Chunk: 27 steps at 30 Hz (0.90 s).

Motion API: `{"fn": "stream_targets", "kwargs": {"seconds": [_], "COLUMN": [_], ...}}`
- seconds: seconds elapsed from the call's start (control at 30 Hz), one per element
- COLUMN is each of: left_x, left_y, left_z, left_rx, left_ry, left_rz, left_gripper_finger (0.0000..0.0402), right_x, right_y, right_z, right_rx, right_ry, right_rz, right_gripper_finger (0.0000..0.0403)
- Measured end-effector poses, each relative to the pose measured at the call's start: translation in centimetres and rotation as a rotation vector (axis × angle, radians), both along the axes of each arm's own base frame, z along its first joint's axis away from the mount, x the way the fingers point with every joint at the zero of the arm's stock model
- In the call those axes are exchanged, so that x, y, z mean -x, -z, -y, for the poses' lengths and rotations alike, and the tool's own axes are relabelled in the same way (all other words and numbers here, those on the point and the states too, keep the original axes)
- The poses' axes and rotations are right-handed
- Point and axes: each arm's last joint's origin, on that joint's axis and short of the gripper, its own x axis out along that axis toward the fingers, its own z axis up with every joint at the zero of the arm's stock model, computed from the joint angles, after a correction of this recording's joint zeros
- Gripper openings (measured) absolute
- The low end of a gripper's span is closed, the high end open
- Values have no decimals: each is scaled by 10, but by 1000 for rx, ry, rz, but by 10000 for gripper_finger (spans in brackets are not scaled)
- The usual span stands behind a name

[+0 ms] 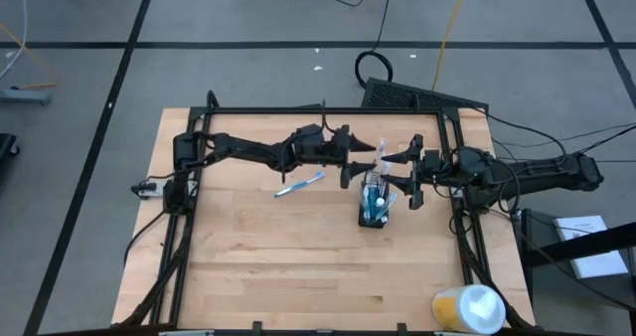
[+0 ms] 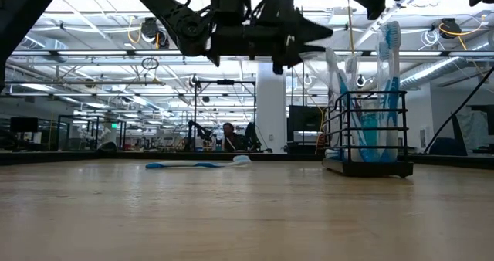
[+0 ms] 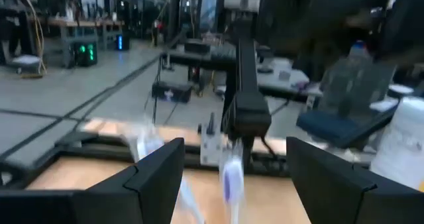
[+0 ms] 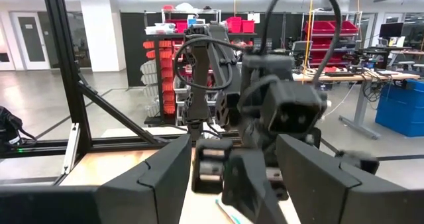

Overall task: Pick & Place toothbrushing station
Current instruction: Adjust the purple toothbrush in the mesh organizer

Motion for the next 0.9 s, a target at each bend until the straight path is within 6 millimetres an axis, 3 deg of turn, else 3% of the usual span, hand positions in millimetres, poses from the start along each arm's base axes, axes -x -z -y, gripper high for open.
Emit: {"fn": "stream_targets", "kwargs": {"seconds": [0.2, 0.53, 0.7, 0.9], "left_x": [-7, -22, -22, -30], "left_y": [-22, -45, -41, -17], "left_z": [-8, -20, -22, -25], "left_rx": [7, -27, 1, 44], "left_ry": [-14, 12, 57, 80], "left_rz": [36, -83, -102, -135], "left_gripper_finger": [269, 269, 269, 269], "right_x": [0, 0, 0, 0], "right_y": [0, -1, -1, -2], "right_z": [0, 0, 0, 0], "right_rx": [3, 2, 0, -1], "right_ry": [0, 0, 0, 0], "right_rz": [-1, 12, 12, 20], "right_gripper_finger": [212, 212, 212, 212]}}
